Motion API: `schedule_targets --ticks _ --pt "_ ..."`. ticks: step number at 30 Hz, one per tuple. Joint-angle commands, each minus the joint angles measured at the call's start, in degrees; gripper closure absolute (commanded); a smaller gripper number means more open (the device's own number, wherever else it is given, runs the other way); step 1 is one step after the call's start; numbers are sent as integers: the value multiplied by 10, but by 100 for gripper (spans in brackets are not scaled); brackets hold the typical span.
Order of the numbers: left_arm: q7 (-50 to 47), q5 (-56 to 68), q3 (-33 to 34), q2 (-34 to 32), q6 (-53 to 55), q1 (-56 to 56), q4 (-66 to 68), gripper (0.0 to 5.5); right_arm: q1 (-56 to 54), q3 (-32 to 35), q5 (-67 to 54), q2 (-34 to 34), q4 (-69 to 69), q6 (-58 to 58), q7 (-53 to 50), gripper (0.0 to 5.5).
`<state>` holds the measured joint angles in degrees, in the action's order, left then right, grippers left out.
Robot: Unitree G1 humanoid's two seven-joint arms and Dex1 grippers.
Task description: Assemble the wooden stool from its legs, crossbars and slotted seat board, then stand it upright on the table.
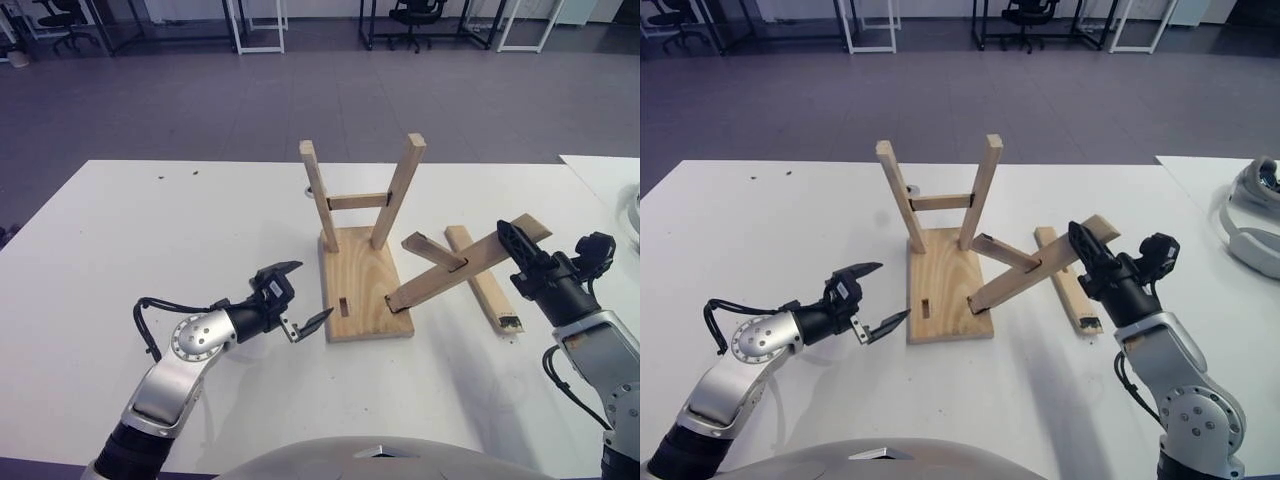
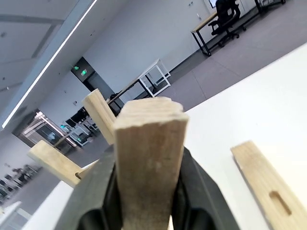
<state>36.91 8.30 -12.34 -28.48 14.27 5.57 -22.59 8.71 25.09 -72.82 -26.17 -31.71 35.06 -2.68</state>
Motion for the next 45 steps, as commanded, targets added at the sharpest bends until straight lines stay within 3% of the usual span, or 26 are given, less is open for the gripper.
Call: schedule_targets --ticks 1,10,13,19,25,28,30,33,37,41,45 --pt "-6 -12 3 -1 -9 -4 8 10 -31 -33 110 -42 -3 13 -37 445" --pt "-13 -20 -4 7 -11 -7 9 10 -5 -193 312 -39 14 -29 38 445" --pt "-8 -21 -5 6 -10 -9 9 10 11 -211 348 -21 31 -47 52 445" --pt "-4 -28 -7 4 -15 -13 18 10 -44 -153 291 5 1 -66 60 445" --pt "5 -32 3 -14 -27 -6 30 10 -111 -39 173 -33 -64 -59 57 314" --pt "5 -36 3 -16 -34 -17 45 10 -206 51 81 -101 6 -49 70 258" --pt "4 -40 -4 -12 -39 -26 54 10 -240 64 97 -124 91 -41 72 218" --pt "3 -44 -10 -4 -45 -35 64 10 -168 -35 231 -155 194 -10 115 165" --pt "-1 -47 -8 2 -45 -35 68 10 -75 -154 317 -140 275 11 218 165" --pt "3 -50 -14 3 -43 -38 67 10 -67 -206 395 -133 328 21 229 165" --pt "3 -52 -16 3 -39 -35 62 10 -70 -213 440 -122 335 27 228 237"
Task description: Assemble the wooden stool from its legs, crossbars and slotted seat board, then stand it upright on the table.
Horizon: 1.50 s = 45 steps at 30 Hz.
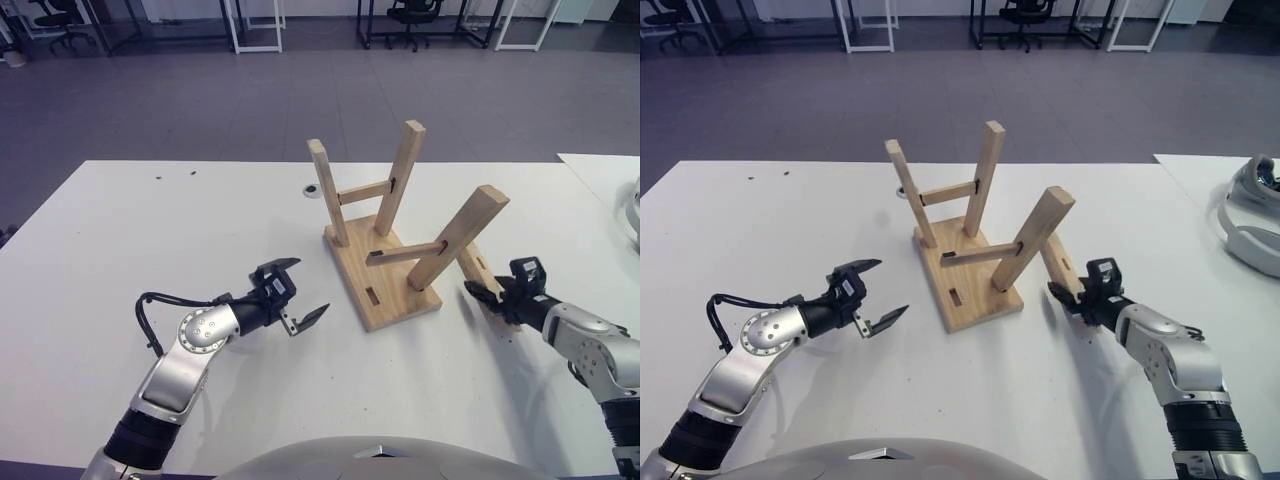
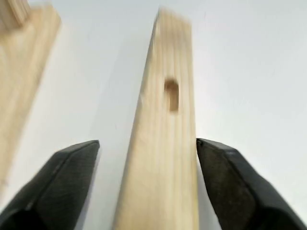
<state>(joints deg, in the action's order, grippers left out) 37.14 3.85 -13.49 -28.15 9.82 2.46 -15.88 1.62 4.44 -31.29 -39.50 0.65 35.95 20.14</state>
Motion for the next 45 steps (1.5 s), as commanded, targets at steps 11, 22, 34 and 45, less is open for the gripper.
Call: schedule_targets --ticks 11,22,34,45 --pt "-59 252 100 110 138 -83 -126 10 -109 118 55 46 -19 -117 -35 343" --pt "-354 716 255 229 215 -566 14 10 -396 -7 80 11 -270 -217 83 343" --pt "-349 721 248 231 222 -579 40 215 -394 -31 124 30 -253 -246 133 343" --pt "-358 722 247 230 231 -580 33 389 -416 -31 138 51 -239 -244 138 343"
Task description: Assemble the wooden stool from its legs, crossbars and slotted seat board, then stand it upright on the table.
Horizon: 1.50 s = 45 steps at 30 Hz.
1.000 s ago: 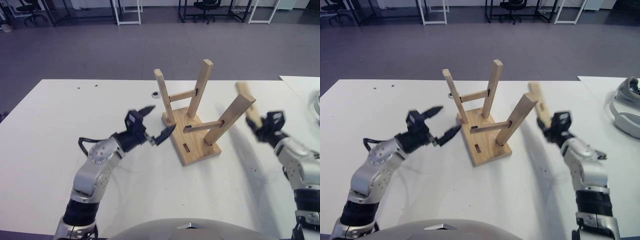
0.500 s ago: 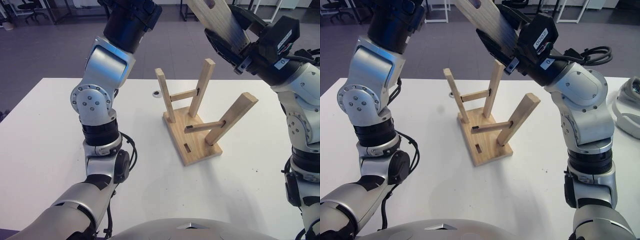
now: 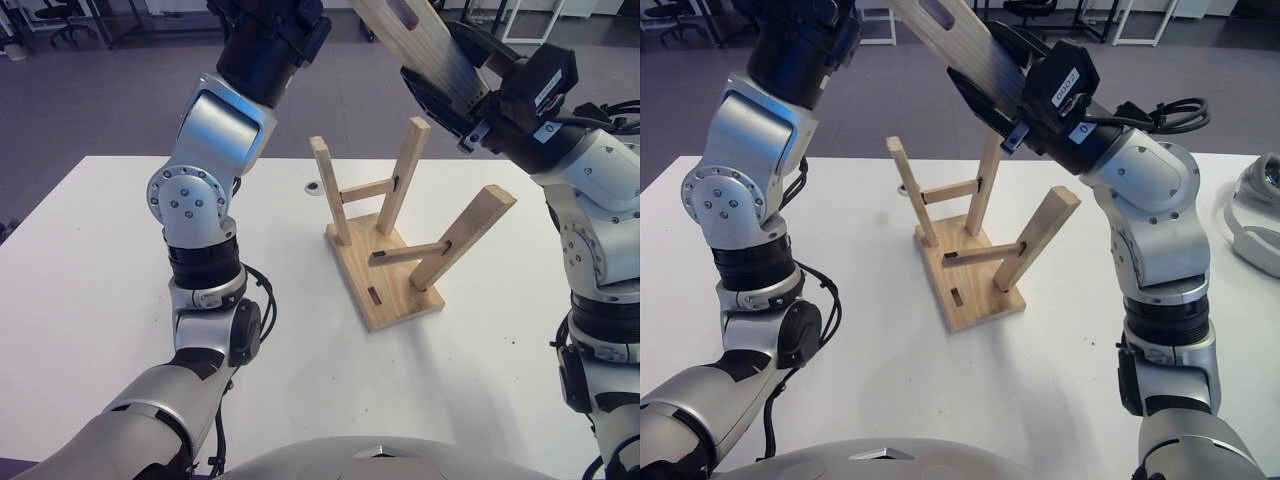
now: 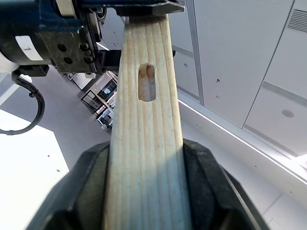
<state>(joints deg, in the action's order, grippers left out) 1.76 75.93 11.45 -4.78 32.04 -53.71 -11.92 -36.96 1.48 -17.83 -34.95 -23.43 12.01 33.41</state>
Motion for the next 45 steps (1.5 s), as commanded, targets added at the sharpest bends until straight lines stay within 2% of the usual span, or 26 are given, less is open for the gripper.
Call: schedule_targets --ticks 1,3,4,8,10,12,15,18,20,22,25,28,35,42,45 --pt "-4 0 -2 -4 9 -19 -7 412 -32 -4 5 6 3 -6 8 343" --pt "-1 -2 -3 -3 9 -21 -4 437 -31 -5 6 3 1 -4 13 343" --pt "0 -4 -3 -3 8 -21 -4 437 -30 -6 4 2 0 1 16 305" --pt "-9 -33 7 -10 -7 -21 2 445 -30 -3 3 6 0 13 11 229" --pt "-18 -44 18 -15 -13 -21 8 447 -39 30 -28 16 2 43 -14 193" --pt "-34 -49 30 -21 -13 -15 17 448 -43 93 -59 14 36 102 -58 150" --pt "-46 -63 33 -32 1 1 34 448 13 142 -66 -17 104 196 -80 147" --pt "-50 -93 19 -49 25 22 42 448 120 114 -35 -38 152 212 -48 147" --pt "-49 -14 75 -107 70 243 -160 448 189 65 4 -34 194 178 -24 147" --pt "-41 18 90 -139 96 380 -278 448 246 15 54 -31 234 128 -16 147" --pt "-47 1 58 -155 102 464 -332 448 303 -65 135 -26 302 44 -13 147" --pt "-49 -34 57 -161 85 546 -343 448 348 -113 149 -21 285 -14 35 147" --pt "-110 -121 31 -92 17 611 -316 448 361 -149 145 5 212 -40 75 147" --pt "-68 -227 -15 -40 -45 579 -203 448 350 -168 178 24 224 -75 71 147" --pt "-48 -273 -27 -47 -57 571 -171 448 355 -166 189 22 234 -87 71 147"
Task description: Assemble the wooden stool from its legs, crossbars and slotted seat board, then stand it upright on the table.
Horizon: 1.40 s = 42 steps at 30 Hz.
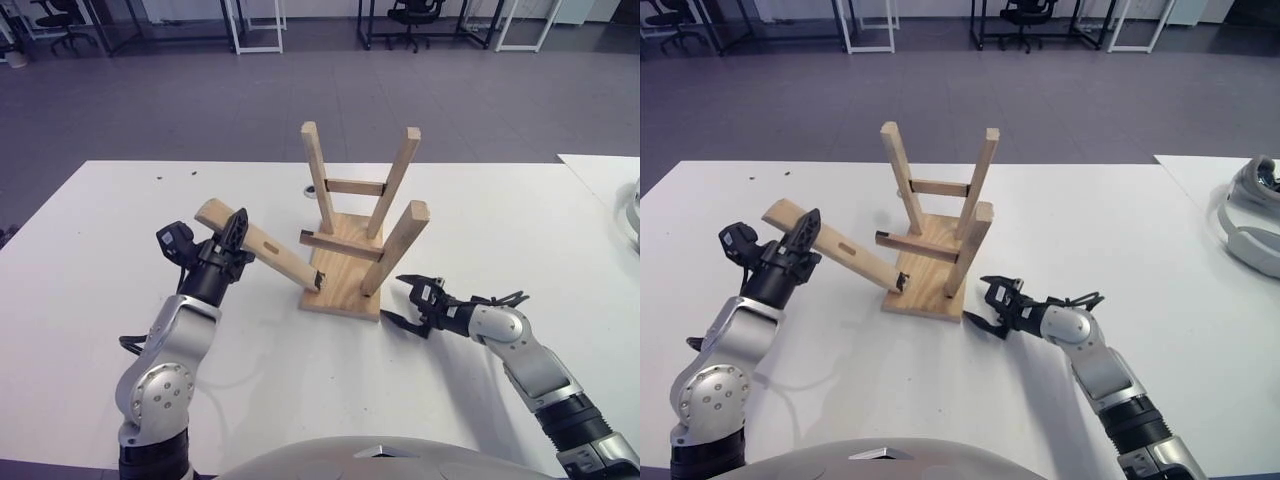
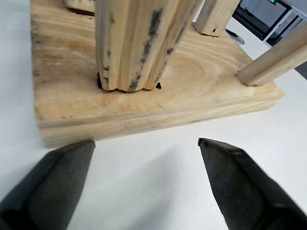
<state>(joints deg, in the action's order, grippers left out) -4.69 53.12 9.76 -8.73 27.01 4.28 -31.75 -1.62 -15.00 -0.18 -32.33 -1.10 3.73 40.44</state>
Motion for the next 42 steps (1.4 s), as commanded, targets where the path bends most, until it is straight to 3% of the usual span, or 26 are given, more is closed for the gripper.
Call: schedule_targets --ticks 1,5,8,12,15,17,19,22,30,38,42 --pt "24 -63 -14 -16 -9 -13 36 448 6 0 14 -5 9 -6 0 147" --pt "34 -105 -34 -48 14 -30 40 448 16 28 -1 -6 -15 4 -10 147" --pt "21 -126 -67 -54 48 -38 29 448 15 136 -106 19 -91 66 -42 147" --pt "-7 -129 -90 -32 81 -46 23 448 15 286 -375 34 -282 188 -96 147" --pt "-25 -142 -98 -31 96 -52 21 448 -75 324 -621 53 -383 222 -237 147" --pt "-35 -157 -117 -32 109 -60 23 448 -150 279 -680 91 -413 231 -342 147" --pt "-42 -172 -144 -29 125 -64 24 448 -217 171 -564 126 -412 291 -425 147" --pt "-41 -211 -174 -38 139 -78 32 448 -291 -11 -333 78 -401 360 -466 147" --pt "-39 -248 -183 -17 143 -94 47 448 -421 -272 -11 0 -326 437 -392 147" --pt "-28 -274 -204 0 145 -96 36 448 -386 -423 88 -45 -280 514 -205 147" --pt "44 -279 -274 -30 156 -119 20 448 -357 -422 108 -32 -272 507 -170 147"
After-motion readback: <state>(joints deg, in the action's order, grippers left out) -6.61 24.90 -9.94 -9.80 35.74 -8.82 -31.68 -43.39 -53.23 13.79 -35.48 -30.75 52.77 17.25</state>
